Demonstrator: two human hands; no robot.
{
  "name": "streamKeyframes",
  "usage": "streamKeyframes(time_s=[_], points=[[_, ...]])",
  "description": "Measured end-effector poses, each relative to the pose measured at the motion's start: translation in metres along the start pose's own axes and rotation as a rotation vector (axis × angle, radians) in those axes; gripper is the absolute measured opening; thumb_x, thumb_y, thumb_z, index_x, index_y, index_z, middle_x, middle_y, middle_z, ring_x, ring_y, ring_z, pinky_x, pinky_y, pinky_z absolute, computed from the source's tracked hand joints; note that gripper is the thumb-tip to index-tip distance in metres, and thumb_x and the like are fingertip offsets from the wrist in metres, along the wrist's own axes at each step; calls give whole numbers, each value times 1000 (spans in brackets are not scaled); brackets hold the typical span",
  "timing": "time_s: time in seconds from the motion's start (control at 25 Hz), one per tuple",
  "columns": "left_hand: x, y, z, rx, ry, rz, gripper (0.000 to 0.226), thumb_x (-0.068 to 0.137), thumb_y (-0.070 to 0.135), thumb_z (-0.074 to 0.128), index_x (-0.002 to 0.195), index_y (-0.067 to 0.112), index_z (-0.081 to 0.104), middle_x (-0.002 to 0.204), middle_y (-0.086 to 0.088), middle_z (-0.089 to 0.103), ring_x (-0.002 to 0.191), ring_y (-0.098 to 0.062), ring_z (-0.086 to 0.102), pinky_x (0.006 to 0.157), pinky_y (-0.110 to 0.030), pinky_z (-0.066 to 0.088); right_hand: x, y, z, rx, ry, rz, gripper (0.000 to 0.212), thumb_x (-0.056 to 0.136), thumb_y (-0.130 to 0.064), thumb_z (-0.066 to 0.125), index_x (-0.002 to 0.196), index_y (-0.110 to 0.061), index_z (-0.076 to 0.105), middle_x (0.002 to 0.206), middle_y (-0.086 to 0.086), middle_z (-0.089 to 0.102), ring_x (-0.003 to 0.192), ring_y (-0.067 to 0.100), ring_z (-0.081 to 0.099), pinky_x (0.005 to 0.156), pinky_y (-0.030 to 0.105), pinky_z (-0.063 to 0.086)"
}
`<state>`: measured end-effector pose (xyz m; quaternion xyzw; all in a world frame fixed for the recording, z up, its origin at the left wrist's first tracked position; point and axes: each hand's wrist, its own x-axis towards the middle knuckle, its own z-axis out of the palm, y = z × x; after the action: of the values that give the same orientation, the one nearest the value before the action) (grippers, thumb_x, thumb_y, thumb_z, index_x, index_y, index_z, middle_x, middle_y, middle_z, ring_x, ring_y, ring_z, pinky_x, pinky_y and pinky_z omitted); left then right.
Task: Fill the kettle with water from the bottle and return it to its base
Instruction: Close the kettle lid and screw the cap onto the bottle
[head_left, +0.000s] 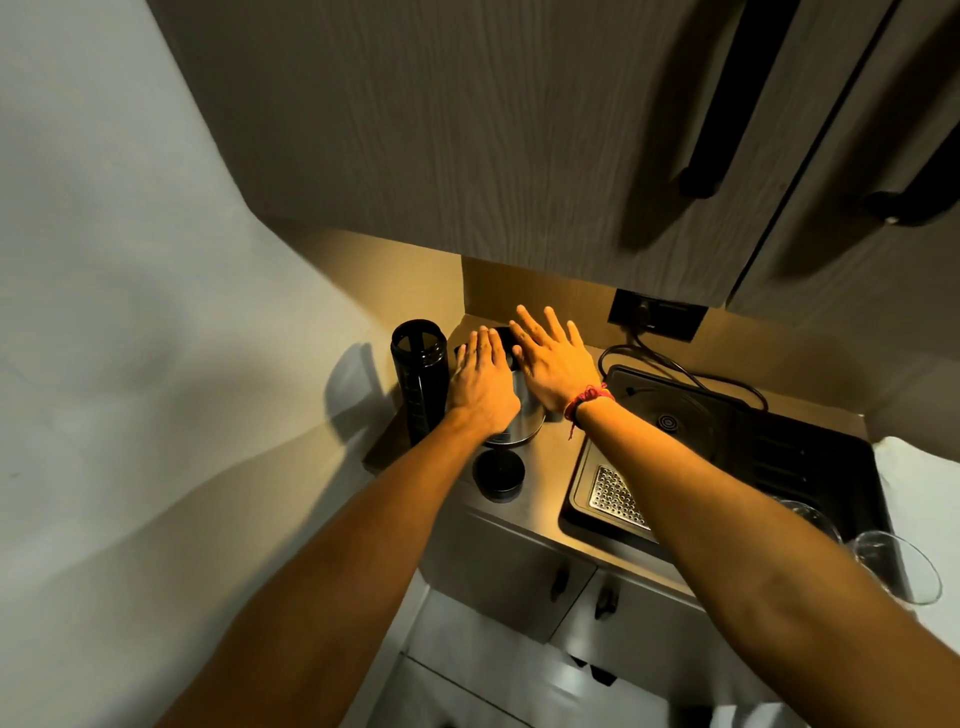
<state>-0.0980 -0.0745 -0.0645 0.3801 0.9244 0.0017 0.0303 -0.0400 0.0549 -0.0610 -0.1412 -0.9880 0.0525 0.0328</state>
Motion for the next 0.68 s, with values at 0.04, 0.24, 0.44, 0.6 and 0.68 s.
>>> streamKeyframes(time_s=[0.04, 0.24, 0.44, 0.6, 0.68], points=[[-1, 0, -1, -11, -5, 4, 94, 94, 33, 54, 155, -2, -8, 163, -24, -7, 152, -34, -4, 124, -46, 4, -3, -1, -3, -19, 17, -5, 56, 102, -44, 18, 155, -24, 17, 166, -1, 2, 153, 31, -1, 123, 54, 7], [-29, -10, 18, -222, 278, 83, 80, 93, 7, 51, 156, 0, 2, 165, -19, -2, 151, -34, 13, 114, -39, 34, -52, -23, 14, -145, 244, -196, 39, 95, -38, 36, 118, -12, 54, 120, 13, 53, 99, 34, 58, 79, 44, 47], [-86, -18, 77, -239, 251, 76, 84, 92, 4, 52, 155, 1, -3, 165, -18, -6, 152, -28, 3, 118, -39, 31, -92, -58, 57, 141, 40, -310, 40, 97, -33, 38, 125, -10, 53, 94, 5, 62, 122, 19, 38, 62, 33, 53], [-108, -33, 95, -194, 183, 107, 84, 90, 9, 60, 157, 3, 9, 164, -17, 16, 151, -30, 18, 120, -40, 27, -77, -53, 81, -40, -390, -196, 70, 91, -68, 31, 149, -28, 27, 128, 12, 45, 111, 32, 52, 88, 45, 53], [-115, -41, 96, -245, 227, 53, 78, 86, 17, 69, 151, 1, 30, 150, -16, 41, 138, -31, 41, 108, -37, 44, -79, -51, 79, -31, -361, -238, 85, 86, -75, 35, 153, -27, 17, 131, 10, 41, 111, 29, 51, 88, 42, 54]])
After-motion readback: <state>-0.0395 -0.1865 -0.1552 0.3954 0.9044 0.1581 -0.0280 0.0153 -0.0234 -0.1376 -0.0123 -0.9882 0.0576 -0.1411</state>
